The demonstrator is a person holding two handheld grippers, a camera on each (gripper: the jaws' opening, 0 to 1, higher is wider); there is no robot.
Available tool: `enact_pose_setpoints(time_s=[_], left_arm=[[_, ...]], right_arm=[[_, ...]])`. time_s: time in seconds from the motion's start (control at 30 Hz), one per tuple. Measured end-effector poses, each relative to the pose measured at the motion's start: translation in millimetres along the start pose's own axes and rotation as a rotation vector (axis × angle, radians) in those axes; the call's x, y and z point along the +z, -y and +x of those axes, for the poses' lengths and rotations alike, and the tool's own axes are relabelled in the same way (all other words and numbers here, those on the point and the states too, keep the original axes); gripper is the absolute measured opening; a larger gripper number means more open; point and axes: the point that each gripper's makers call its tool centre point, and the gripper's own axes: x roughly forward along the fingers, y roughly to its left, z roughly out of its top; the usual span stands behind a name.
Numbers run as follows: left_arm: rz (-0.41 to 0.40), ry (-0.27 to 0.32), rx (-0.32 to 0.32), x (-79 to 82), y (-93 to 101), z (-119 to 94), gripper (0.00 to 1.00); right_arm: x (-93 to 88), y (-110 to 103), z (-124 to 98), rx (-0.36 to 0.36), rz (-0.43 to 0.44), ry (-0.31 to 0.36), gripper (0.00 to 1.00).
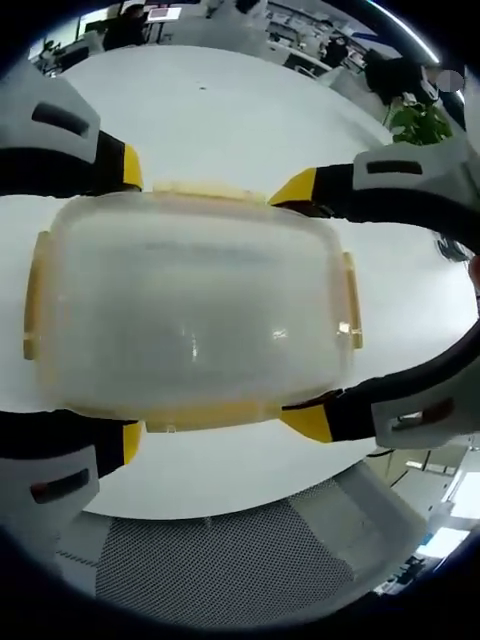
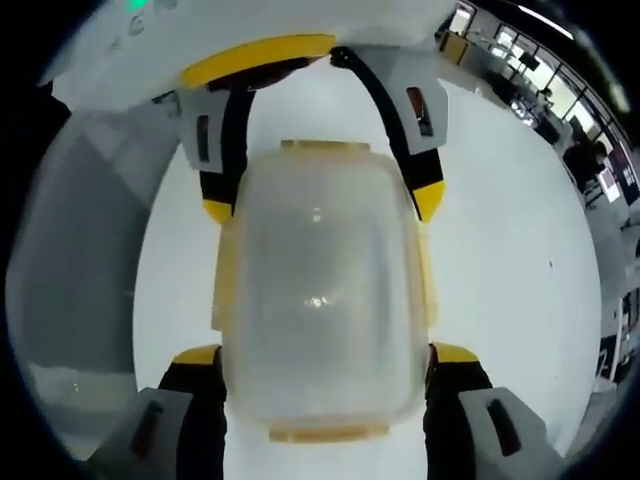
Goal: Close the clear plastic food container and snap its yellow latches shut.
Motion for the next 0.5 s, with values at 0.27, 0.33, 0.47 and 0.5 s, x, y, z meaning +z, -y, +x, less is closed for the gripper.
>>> enact_pose_setpoints(time_s=[0.27,0.33,0.47,0.5], left_arm=[[-0.012,0.002,0.002,-13.5,0.1,-3.6,0.89],[-0.015,0.003,0.001,-16.0,-0.2,-3.7,0.89],[-0.016,-0.002,0.000,-22.1,-0.2,-5.7,0.90],[-0.015,-0.005,0.000,-23.8,-0.2,-6.1,0.90]], right_arm=[[12.3,0.8,8.7,0.000,-0.004,-0.014,0.84],[14.8,0.7,9.1,0.002,-0.006,-0.011,0.84],[21.5,0.8,11.5,0.003,-0.006,0.000,0.85],[23.6,1.3,12.5,0.003,-0.004,0.003,0.85]])
